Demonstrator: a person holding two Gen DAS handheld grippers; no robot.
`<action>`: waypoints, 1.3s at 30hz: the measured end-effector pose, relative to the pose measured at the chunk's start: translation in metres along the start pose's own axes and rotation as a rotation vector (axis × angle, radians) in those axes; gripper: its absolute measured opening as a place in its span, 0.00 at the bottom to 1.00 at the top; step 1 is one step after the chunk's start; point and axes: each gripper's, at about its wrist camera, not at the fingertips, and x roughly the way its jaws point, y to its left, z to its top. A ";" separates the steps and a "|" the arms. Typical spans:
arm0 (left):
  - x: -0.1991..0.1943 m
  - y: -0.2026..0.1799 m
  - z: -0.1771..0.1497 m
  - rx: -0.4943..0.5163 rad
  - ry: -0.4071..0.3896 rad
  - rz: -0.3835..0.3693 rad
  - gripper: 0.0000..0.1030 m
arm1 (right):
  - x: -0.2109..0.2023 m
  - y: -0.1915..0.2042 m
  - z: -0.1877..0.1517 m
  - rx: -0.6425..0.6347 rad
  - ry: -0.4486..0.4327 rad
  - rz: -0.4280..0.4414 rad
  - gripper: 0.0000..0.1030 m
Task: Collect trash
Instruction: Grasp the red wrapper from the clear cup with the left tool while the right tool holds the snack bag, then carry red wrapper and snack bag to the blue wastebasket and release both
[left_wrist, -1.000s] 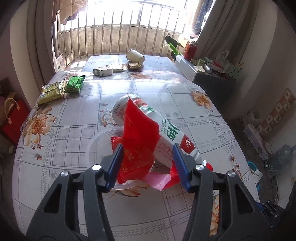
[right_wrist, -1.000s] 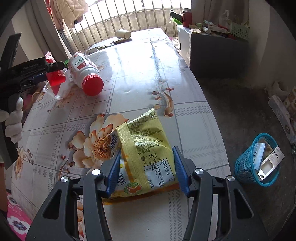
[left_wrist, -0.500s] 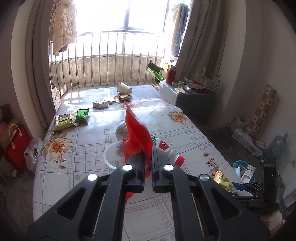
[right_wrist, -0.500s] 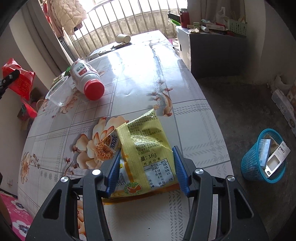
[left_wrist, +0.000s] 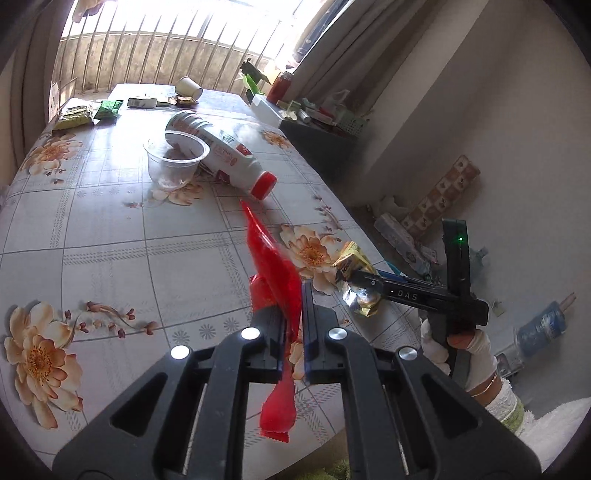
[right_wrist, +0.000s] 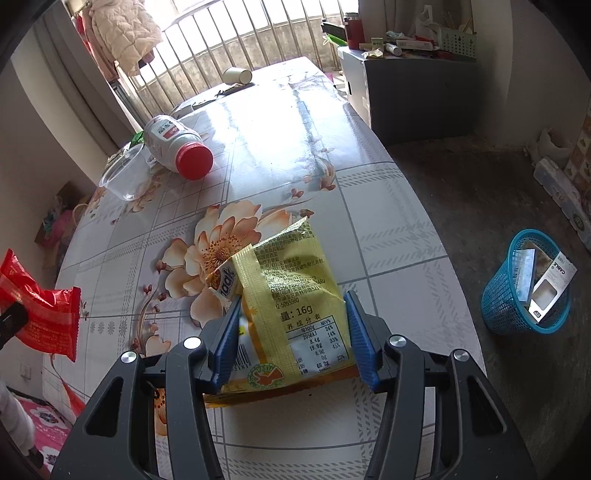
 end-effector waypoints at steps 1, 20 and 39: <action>0.004 0.000 -0.004 -0.001 0.011 0.015 0.07 | 0.000 0.001 -0.001 0.000 0.001 -0.004 0.51; 0.044 0.006 -0.023 0.003 0.078 0.111 0.16 | 0.000 0.008 -0.006 0.000 0.000 -0.021 0.51; 0.019 -0.009 -0.010 0.051 -0.006 0.091 0.03 | -0.029 -0.009 -0.015 0.143 -0.016 0.151 0.46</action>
